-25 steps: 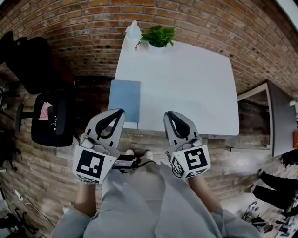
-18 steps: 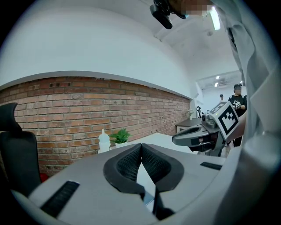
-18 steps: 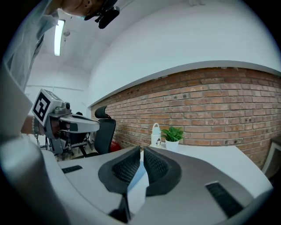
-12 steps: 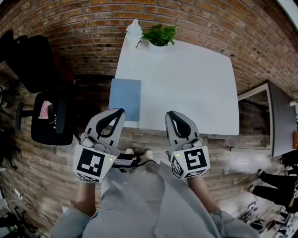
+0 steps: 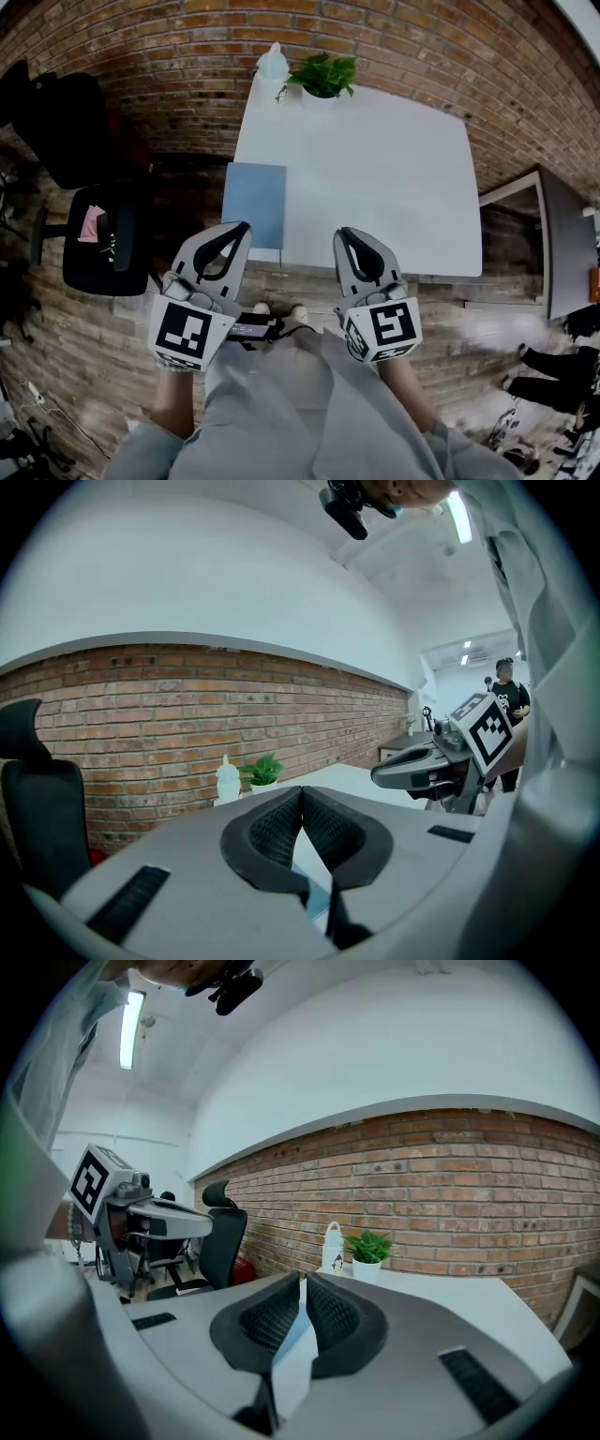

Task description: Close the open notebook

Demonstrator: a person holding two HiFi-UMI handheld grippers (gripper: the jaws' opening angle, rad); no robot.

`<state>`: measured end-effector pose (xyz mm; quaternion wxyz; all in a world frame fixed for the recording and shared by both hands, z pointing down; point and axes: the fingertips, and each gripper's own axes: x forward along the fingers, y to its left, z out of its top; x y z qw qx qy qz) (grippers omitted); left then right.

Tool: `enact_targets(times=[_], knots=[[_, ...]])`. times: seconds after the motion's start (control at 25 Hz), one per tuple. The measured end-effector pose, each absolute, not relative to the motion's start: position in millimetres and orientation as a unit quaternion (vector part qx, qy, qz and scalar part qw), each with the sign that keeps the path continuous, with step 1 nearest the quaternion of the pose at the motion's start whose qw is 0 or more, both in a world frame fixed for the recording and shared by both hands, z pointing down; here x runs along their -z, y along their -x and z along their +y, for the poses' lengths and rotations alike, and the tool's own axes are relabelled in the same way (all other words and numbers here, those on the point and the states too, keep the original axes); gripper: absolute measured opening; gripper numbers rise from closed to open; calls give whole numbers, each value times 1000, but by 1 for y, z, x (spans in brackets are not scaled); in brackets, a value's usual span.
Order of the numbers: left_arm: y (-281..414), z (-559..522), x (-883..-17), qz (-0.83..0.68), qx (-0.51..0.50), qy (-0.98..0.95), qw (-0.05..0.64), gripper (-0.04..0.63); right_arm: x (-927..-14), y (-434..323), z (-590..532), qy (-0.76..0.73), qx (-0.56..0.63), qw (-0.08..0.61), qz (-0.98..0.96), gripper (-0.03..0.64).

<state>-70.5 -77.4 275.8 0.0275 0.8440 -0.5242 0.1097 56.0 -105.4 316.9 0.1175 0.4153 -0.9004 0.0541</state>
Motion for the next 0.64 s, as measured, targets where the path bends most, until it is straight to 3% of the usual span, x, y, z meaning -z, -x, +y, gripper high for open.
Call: enact_targets(times=[0.64], knots=[[79,-73,-280,-527,-114,-842,31,18,-323,-43,-100,-402,-52,127,-905,54]])
